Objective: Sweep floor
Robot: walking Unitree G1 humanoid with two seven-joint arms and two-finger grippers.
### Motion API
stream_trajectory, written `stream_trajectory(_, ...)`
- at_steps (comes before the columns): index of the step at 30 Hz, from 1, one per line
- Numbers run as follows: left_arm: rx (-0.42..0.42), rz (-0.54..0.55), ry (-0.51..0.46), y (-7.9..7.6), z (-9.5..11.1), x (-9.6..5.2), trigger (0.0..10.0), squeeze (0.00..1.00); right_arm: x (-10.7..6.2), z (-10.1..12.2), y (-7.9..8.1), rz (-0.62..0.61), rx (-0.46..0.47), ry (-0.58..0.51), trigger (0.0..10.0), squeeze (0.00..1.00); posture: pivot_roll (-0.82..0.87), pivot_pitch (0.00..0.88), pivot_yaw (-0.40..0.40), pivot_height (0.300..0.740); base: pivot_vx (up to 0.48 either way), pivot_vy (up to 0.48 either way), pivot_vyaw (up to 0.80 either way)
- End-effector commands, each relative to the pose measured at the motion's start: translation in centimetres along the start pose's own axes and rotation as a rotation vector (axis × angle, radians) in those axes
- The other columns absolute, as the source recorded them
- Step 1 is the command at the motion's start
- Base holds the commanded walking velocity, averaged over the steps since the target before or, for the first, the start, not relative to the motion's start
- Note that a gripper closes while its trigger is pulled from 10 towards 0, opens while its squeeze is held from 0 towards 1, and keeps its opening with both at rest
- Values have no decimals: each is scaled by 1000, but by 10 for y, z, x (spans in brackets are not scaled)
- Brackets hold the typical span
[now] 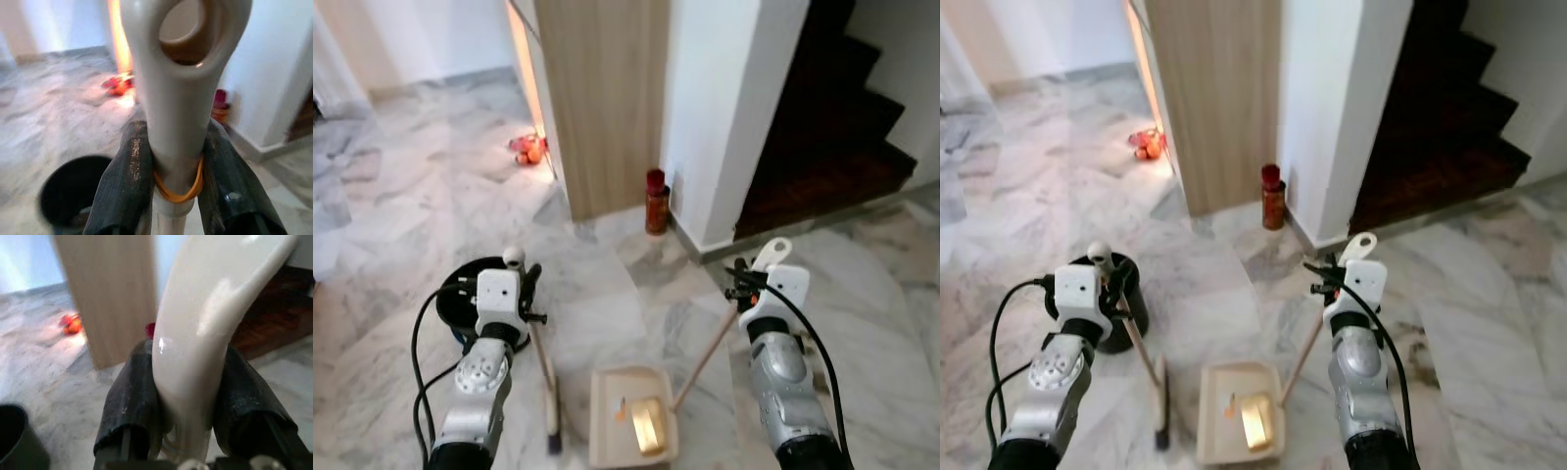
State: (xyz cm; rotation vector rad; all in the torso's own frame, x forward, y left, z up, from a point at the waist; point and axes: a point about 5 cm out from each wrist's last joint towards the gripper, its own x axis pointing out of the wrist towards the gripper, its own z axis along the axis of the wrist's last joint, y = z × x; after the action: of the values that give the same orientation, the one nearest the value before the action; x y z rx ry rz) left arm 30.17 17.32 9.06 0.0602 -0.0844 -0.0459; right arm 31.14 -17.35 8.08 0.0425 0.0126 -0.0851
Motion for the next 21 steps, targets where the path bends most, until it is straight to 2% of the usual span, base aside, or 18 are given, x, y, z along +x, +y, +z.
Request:
stream_trajectory(1,35,19,-41,9,10,2,10000,0,4,12,12,31,25,-55,10000,0,116,0,5,740,0,412,594)
stream_trajectory(11,35,16,-42,9,11,3,10000,0,4,11,11,29,27,-53,10000,0,114,0,8,740,0,387,458)
stream_trajectory(14,34,16,-44,9,11,3,10000,0,5,11,11,29,27,-51,10000,0,116,0,8,740,0,302,0)
stream_trajectory(21,40,15,-51,10,12,3,10000,0,5,10,12,36,33,-44,10000,0,118,0,9,740,0,0,0)
